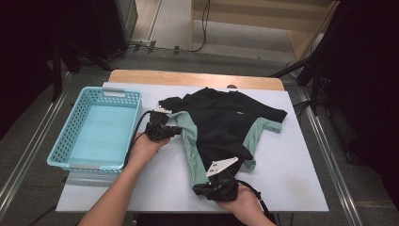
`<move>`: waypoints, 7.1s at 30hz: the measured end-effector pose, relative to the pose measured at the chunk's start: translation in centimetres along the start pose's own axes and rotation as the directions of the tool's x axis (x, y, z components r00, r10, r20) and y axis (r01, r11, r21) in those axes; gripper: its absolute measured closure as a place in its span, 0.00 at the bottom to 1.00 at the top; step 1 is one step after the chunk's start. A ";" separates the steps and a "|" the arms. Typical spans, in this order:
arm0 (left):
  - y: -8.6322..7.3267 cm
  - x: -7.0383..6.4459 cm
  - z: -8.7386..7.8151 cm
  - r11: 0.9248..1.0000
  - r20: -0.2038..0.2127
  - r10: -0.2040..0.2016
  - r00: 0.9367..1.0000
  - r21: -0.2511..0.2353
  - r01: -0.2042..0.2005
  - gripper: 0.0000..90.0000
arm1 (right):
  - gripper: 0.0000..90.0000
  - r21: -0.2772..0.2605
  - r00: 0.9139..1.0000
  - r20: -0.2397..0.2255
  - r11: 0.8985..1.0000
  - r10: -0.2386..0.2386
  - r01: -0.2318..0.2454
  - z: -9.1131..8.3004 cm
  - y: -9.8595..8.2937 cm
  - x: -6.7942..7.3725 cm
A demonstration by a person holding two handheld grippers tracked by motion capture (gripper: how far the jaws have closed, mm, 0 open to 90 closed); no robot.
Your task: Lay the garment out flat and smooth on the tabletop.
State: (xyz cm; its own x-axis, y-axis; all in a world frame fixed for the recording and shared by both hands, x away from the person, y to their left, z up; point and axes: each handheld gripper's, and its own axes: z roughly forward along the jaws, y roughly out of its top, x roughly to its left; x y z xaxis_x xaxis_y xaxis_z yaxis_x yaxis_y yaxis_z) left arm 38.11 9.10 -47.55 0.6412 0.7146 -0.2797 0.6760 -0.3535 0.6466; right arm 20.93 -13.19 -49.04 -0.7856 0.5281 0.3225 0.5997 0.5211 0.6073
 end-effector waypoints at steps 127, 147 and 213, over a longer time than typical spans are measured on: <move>-2.9 -9.2 -2.6 0.973 0.225 0.227 0.948 -0.018 -0.229 0.38 | 0.46 -0.151 0.966 0.229 0.985 0.121 -0.088 -12.7 -3.6 -9.8; -3.3 -10.1 -1.0 0.961 0.269 0.264 0.926 0.006 -0.276 0.40 | 0.49 -0.121 0.965 0.232 0.988 0.127 -0.101 -11.6 -5.6 -9.8; -6.2 -14.4 0.7 0.910 0.298 0.314 0.902 0.176 -0.375 0.98 | 0.86 -0.110 0.955 0.228 0.979 0.191 -0.170 -10.1 -1.0 -11.3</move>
State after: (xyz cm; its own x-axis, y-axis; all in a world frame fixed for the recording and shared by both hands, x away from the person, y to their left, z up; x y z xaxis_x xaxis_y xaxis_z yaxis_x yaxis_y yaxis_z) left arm 24.97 0.62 -48.04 0.8985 0.3535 -0.2602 0.4385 -0.6958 0.5688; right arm 27.66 -26.44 -45.89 -0.6005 0.7566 0.2589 0.7040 0.3465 0.6199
